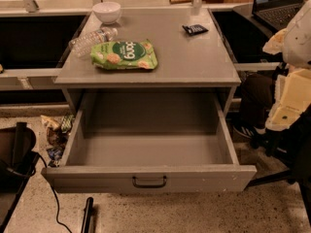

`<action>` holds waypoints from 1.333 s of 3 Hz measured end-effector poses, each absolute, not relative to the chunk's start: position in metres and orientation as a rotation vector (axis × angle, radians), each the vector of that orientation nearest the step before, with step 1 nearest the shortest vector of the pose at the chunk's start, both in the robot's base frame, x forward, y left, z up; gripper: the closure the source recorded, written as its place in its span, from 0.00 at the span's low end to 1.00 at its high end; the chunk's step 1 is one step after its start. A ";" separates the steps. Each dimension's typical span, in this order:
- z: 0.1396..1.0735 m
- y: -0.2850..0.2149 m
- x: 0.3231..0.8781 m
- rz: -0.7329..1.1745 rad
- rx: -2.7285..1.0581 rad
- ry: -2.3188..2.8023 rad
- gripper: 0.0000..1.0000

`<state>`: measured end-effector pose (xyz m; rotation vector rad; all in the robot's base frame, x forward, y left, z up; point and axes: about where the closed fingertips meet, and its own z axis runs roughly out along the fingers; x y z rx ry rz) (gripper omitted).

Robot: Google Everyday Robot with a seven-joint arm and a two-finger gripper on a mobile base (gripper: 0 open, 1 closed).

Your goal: Place green rice chip bag into top drawer

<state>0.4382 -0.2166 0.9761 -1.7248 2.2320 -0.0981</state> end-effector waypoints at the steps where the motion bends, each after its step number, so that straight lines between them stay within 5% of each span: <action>1: 0.977 -0.215 0.439 -0.099 -1.724 2.226 0.00; 4: 0.946 -0.123 0.518 0.100 -1.513 2.099 0.00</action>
Offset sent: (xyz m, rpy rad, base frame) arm 0.0599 0.0671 -0.0197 0.1422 -0.0348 0.0865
